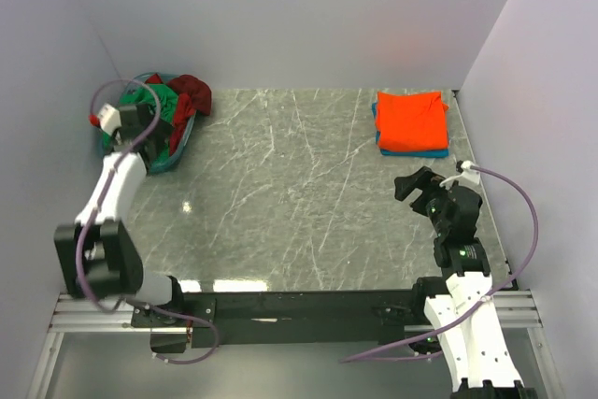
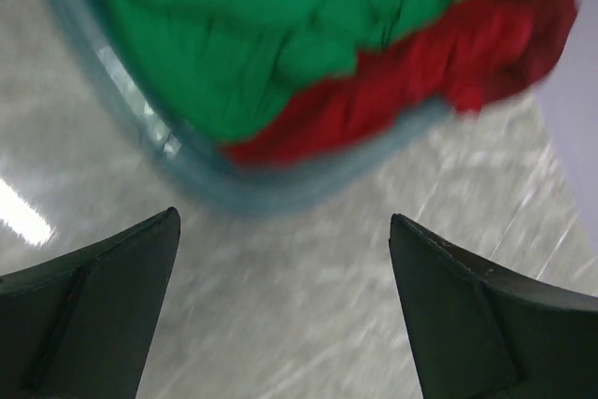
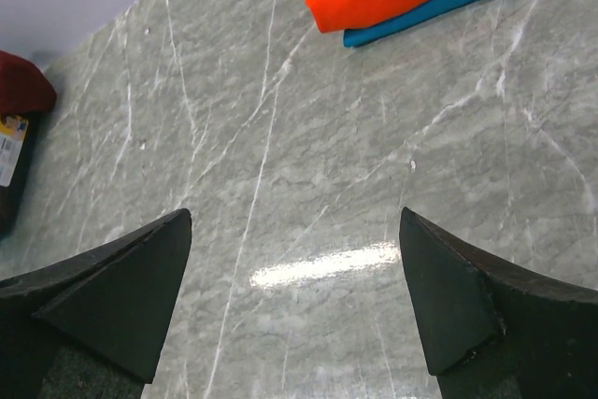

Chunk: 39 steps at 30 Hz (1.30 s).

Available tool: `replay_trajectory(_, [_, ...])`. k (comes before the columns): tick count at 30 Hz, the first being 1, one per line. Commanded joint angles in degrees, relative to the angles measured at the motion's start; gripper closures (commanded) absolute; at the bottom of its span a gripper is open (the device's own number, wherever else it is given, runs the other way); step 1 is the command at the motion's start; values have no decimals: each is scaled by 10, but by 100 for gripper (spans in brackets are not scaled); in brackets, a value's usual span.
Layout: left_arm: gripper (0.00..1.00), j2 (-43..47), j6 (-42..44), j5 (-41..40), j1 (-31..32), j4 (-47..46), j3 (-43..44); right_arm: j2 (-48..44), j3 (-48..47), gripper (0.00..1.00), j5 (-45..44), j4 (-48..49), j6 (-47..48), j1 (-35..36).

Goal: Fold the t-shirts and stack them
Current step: Grab the tshirt from the pile

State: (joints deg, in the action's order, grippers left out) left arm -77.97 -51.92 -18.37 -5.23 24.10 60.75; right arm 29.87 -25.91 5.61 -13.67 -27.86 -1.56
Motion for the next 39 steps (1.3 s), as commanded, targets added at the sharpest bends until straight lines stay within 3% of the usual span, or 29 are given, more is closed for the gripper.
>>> replay_trajectory(1, [1,-87,32,48,-54,-38,101,7,2,2,15,30,14,2])
replay_trajectory(11, [1,-320,73,114,-128,-20,355,41,-5,2,19,33,22,2])
replay_trajectory(21, [3,-483,91,145,-130,-56,479,53,-5,2,12,35,26,2])
replay_trajectory(24, [16,-538,90,160,-130,-9,543,57,-8,2,1,30,27,2])
replay_trajectory(27, [36,-557,87,173,-130,-1,571,56,-6,2,2,33,28,2])
replay_trajectory(28, [44,-555,87,186,-131,-18,558,55,-5,2,2,33,29,2])
replay_trajectory(29, [61,-545,84,195,-130,-28,548,54,-5,2,2,34,28,2])
replay_trajectory(30, [68,-538,79,201,-130,-34,539,56,-5,2,2,33,28,2])
replay_trajectory(32, [100,-522,72,204,-131,-52,512,58,-6,2,0,32,29,2])
replay_trajectory(39, [100,-427,81,198,-131,-49,491,56,-5,3,5,32,26,2])
